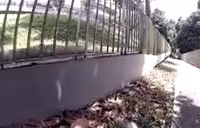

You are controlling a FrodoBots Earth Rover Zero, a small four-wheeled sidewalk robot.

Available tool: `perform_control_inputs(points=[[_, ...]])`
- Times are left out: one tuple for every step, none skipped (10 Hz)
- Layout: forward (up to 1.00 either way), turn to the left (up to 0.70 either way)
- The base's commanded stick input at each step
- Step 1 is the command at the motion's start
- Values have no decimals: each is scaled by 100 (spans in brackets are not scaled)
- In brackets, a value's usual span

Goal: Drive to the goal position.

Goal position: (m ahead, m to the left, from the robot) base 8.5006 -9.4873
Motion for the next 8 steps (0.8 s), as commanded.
perform_control_inputs(points=[[-100, 0], [-100, 0], [-100, 0], [-100, 0], [-82, 0], [-29, 0], [0, -4], [0, -50]])
